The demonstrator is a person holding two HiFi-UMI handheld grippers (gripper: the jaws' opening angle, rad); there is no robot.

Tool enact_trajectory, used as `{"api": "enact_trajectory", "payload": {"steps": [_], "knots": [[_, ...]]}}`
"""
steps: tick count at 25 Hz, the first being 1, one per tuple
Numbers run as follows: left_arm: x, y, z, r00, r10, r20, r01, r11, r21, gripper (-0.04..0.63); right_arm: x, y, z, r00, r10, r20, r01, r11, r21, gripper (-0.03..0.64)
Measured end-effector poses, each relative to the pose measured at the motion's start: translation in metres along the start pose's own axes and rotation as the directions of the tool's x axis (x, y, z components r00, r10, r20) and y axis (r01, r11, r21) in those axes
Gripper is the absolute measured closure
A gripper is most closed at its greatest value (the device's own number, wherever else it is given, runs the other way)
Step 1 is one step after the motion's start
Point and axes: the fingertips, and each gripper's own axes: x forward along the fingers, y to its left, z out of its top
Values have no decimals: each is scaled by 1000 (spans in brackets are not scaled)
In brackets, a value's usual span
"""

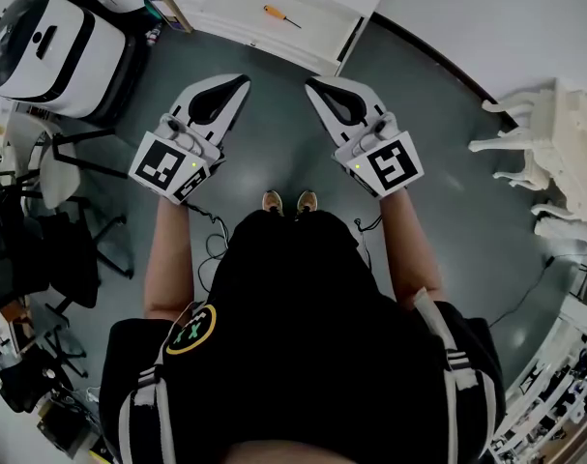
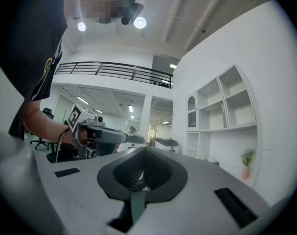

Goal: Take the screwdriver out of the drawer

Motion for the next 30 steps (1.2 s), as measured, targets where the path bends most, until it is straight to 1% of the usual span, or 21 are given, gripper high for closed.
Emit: {"api": "enact_trajectory", "payload": {"steps": [8,16,20,30], "knots": [[1,2,0,1000,-3,2,3,1000,-2,578,1,-4,-4,1000,-13,-9,13,1000,15,584],[2,-1,-4,1000,-12,-3,12,1000,-11,578,0,-4,-8,1000,-15,-17,15,1000,25,540],[2,-1,-6,1000,-16,-4,15,1000,-15,578,2,-4,-9,1000,-16,-23,17,1000,23,512],[2,0,-8,1000,-14,-6,14,1000,-17,578,2,-8,-13,999,-29,-28,30,999,30,409]]}}
